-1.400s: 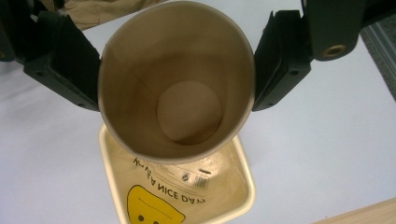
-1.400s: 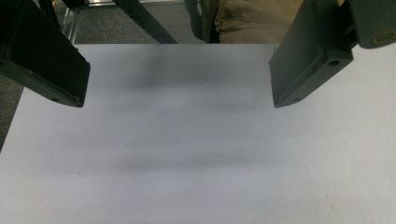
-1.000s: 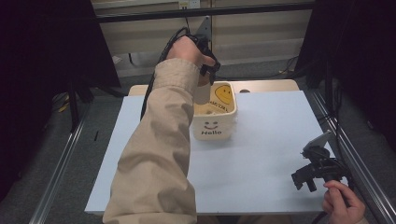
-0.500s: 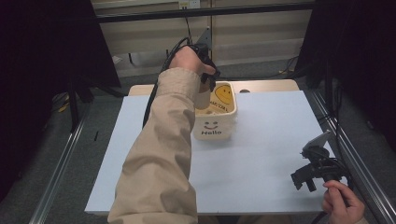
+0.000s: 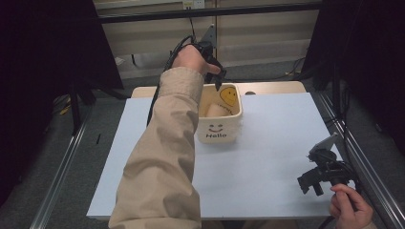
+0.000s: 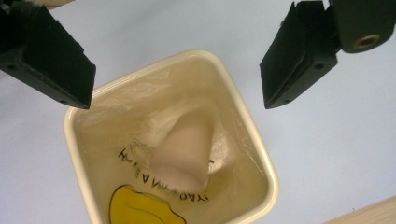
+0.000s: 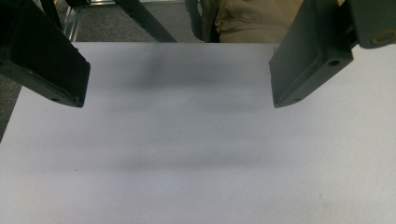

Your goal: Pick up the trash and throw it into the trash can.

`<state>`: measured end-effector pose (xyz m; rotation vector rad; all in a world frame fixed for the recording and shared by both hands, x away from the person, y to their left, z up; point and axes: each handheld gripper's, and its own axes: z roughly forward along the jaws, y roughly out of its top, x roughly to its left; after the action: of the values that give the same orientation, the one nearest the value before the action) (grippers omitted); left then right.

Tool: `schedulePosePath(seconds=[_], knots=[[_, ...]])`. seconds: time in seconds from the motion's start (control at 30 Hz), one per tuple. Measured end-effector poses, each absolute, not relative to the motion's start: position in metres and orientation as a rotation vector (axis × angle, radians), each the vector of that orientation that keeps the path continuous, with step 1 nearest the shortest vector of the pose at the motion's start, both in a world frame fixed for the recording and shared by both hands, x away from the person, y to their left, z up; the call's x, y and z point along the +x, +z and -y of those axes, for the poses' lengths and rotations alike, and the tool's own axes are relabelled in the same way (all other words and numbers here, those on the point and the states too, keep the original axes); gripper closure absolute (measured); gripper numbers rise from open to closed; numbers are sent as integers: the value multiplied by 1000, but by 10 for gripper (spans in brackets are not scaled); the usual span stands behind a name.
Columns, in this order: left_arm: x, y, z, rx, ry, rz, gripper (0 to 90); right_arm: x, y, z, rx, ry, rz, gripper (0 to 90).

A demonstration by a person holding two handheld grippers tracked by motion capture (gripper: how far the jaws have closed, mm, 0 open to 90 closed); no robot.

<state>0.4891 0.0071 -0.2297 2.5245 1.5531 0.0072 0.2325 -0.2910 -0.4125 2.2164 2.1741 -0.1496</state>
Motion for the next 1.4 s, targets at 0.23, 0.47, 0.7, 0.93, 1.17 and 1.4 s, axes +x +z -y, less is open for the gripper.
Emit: schedulePosePath(seconds=[0.23, 0.47, 0.7, 0.93, 1.17, 1.4], knots=[[485, -196, -18, 2503, 51, -1547, 102, 233, -413, 290, 2223, -155, -2172, 51], [479, -163, -34, 2446, 93, -1565, 92, 233, -413, 291, 2230, -149, -2164, 50], [476, -168, -45, 2479, 90, -1575, 77, 233, -412, 289, 2221, -160, -2173, 51], [470, -176, -69, 2458, 98, -1609, 73, 232, -412, 290, 2218, -165, -2168, 51], [458, -185, -109, 2399, 119, -1692, 70, 232, -412, 289, 2207, -170, -2171, 51], [443, -198, -139, 2379, 139, -1686, 70, 233, -412, 287, 2215, -187, -2168, 51]])
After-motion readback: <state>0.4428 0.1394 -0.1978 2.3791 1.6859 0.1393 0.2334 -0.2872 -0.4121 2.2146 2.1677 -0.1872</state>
